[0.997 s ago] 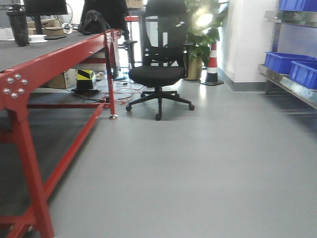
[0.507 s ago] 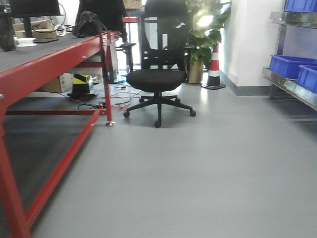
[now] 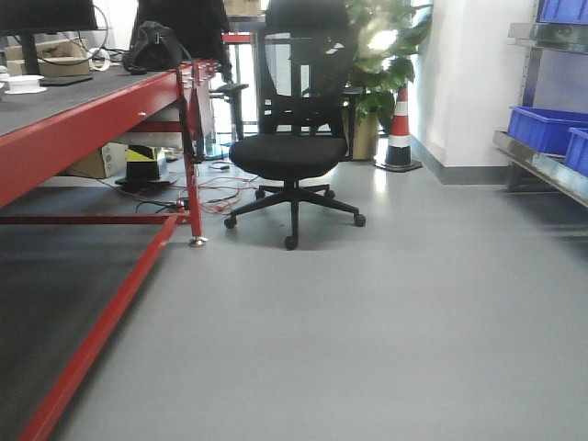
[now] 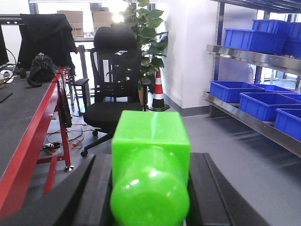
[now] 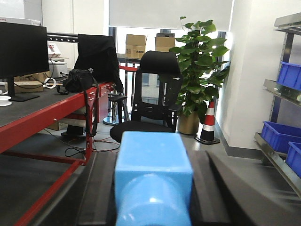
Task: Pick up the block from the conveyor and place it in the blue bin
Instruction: 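Drive the base toward the metal shelf of blue bins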
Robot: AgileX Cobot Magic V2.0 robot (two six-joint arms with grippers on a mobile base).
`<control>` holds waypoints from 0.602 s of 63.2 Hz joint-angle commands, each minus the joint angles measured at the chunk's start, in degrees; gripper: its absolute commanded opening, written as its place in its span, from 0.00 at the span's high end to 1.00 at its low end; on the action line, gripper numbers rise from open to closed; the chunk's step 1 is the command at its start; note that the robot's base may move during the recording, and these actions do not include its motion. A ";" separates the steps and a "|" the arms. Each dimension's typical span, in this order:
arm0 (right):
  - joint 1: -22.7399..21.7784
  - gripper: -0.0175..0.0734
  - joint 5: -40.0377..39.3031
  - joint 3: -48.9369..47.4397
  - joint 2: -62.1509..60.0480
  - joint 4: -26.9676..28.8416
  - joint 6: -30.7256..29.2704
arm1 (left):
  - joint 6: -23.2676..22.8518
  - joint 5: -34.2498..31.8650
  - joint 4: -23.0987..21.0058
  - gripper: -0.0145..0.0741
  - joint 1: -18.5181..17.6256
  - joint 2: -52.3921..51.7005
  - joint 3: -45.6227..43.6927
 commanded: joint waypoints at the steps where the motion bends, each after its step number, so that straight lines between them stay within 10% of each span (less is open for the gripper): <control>1: 0.06 0.99 -1.39 0.12 -0.22 -0.18 -0.40 | 0.14 -1.13 -0.10 0.96 -0.45 -0.17 -0.13; 38: 0.06 0.99 -1.39 0.12 -0.22 -0.18 -0.40 | 0.14 -1.13 -0.10 0.96 -0.45 -0.17 -0.13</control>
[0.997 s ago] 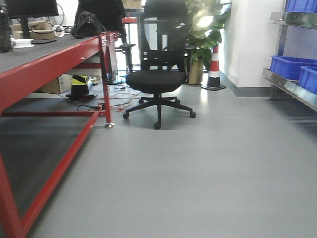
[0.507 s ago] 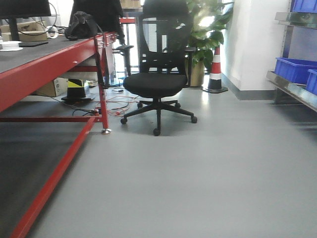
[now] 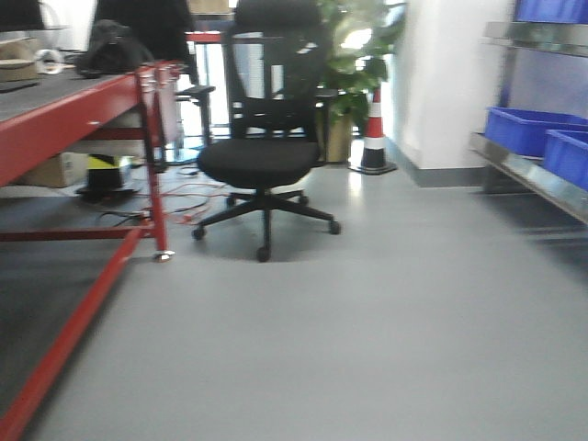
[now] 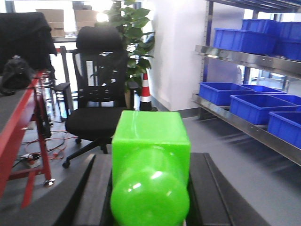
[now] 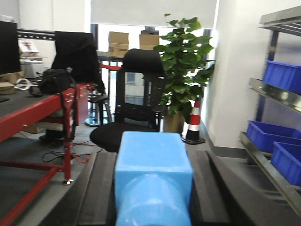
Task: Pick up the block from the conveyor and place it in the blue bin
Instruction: 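Drive the base toward the metal shelf of blue bins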
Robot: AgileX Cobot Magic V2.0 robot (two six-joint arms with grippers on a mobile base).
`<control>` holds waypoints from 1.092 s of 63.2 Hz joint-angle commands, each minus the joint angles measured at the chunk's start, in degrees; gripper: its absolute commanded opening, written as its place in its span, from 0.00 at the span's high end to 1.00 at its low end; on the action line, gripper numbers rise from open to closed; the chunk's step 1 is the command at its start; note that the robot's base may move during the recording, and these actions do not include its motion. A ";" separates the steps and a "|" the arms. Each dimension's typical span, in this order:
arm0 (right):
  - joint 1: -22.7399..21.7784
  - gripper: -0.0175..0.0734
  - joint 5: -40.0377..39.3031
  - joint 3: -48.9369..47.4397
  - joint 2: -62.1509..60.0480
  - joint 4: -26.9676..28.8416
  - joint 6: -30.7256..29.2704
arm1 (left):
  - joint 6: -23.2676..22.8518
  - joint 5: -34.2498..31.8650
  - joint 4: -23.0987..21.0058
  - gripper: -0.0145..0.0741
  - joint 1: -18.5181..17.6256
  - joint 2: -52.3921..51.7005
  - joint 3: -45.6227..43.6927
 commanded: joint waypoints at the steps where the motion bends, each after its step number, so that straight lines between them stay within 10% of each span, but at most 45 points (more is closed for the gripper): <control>1: 0.06 0.99 -1.39 0.12 -0.22 -0.18 -0.40 | 0.14 -1.13 -0.10 0.96 -0.45 -0.17 -0.13; 69: 0.06 0.99 -1.39 0.12 -0.22 -0.18 -0.40 | 0.14 -1.13 -0.10 0.96 -0.45 -0.17 -0.13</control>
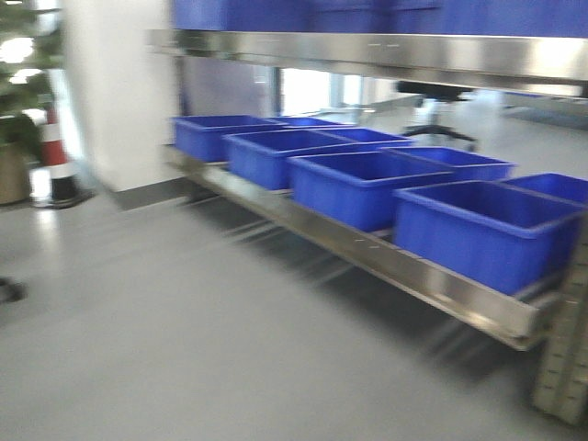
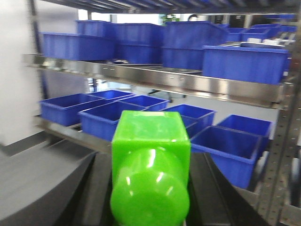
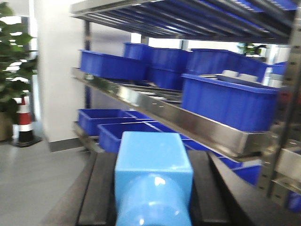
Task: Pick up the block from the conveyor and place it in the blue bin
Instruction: 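Drive the base toward the metal shelf of blue bins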
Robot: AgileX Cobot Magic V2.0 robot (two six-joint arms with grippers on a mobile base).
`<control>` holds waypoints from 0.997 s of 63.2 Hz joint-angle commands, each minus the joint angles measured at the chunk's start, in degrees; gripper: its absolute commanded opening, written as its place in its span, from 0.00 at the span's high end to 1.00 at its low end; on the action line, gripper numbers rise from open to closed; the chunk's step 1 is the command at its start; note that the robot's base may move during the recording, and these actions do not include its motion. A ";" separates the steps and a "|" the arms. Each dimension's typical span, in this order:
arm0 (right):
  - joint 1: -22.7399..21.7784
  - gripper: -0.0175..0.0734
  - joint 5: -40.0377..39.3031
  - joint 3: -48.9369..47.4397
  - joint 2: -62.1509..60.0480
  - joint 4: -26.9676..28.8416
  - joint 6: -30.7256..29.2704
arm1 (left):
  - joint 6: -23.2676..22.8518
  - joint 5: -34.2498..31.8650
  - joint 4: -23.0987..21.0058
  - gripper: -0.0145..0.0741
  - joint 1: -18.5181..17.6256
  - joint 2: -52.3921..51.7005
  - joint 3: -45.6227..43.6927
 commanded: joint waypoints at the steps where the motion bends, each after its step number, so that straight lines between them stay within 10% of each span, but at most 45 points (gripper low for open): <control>1: 0.06 0.99 -1.39 0.12 -0.22 -0.18 -0.40 | 0.14 -1.03 -0.10 0.96 -0.45 -0.17 -0.13; 63: 0.06 0.99 -1.39 0.12 -0.22 -0.18 -0.40 | 0.14 -1.03 -0.10 0.96 -0.45 -0.17 -0.13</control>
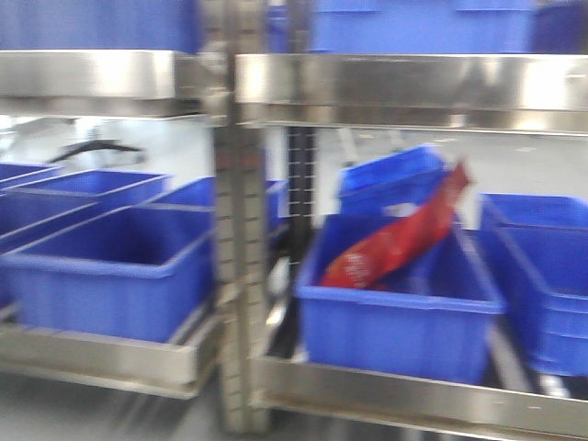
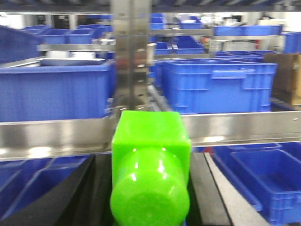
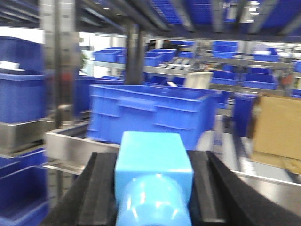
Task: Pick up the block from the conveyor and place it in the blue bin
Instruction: 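Drive the base toward the metal shelf of blue bins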
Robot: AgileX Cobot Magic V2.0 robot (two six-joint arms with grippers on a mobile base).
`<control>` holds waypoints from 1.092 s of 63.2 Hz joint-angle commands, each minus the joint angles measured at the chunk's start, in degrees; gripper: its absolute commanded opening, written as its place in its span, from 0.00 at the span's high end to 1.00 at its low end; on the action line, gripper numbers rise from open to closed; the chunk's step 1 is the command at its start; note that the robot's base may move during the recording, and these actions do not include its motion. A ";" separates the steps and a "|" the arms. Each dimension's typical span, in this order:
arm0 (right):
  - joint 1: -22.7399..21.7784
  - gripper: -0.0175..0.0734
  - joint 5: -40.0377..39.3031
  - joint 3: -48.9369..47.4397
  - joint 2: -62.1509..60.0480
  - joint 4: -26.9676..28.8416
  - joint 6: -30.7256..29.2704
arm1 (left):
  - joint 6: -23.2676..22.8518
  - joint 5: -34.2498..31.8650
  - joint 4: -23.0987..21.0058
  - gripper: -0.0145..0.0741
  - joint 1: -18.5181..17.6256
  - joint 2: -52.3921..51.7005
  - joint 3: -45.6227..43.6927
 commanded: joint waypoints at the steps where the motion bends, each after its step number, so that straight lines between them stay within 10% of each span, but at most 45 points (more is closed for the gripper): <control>1: 0.06 0.99 -1.39 0.12 -0.22 -0.18 -0.40 | 0.14 -1.03 -0.10 0.96 -0.36 -0.17 -0.13; 69: 0.06 0.99 -1.54 0.12 -0.22 -0.18 -0.40 | 0.14 -1.03 -0.10 0.96 -0.36 -0.17 -0.13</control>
